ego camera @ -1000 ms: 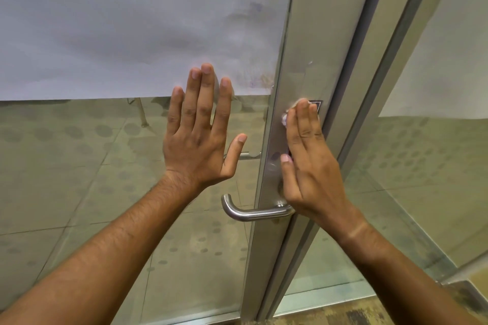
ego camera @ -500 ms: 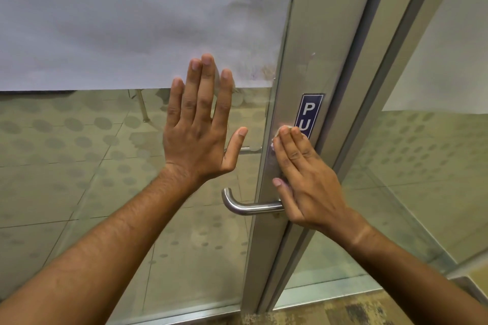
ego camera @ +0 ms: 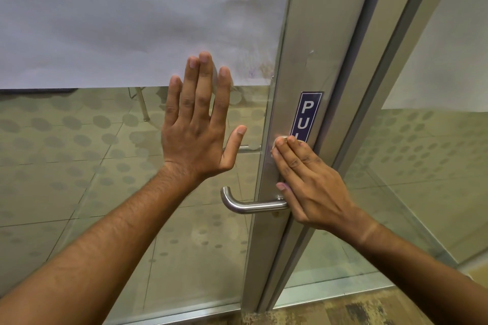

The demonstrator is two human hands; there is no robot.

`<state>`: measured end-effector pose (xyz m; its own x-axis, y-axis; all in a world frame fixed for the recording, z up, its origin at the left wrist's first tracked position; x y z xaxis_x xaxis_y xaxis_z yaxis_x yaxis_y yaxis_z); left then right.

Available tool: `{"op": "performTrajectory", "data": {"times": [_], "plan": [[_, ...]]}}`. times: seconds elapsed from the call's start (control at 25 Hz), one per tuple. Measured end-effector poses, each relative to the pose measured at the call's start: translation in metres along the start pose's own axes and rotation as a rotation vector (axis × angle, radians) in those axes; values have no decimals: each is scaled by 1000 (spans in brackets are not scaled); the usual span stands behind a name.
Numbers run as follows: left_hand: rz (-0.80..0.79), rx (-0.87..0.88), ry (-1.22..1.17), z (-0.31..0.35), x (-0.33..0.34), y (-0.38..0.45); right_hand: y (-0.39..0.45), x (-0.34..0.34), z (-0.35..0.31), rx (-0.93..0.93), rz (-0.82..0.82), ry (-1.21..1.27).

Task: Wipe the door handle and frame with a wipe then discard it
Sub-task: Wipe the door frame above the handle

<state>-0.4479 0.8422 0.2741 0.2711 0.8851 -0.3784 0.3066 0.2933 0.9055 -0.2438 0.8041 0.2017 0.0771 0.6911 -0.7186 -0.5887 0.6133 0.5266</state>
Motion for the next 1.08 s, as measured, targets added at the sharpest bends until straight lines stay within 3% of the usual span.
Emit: {"op": "performTrajectory", "data": {"times": [0.12, 0.32, 0.48, 0.68, 0.84, 1.08], "plan": [[-3, 3, 4, 1, -1, 0, -5, -1, 10, -86, -32, -53], [-6, -8, 12, 1, -1, 1, 7, -4, 0, -19, 32, 4], [3, -12, 8, 0, -2, 1, 0, 3, -2, -108, -42, -25], [-16, -1, 12, 1, -1, 1, 1, 4, -8, -37, -43, 2], [-7, -3, 9, 0, 0, 0, -4, 2, 4, -93, -53, -21], [-6, -2, 8, 0, 0, 0, -2, 3, -4, 69, 2, 45]]}}
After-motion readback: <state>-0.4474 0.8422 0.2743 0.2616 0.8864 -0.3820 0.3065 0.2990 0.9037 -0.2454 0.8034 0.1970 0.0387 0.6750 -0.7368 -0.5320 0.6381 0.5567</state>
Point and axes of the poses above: each hand's wrist, its own y-axis towards the middle knuckle, its own x-axis out of the palm, z = x × y, the point moved 4 cm from there along y, towards the middle knuckle, and after that the axes turned 9 degrees about -y, right-handed, at the moved point
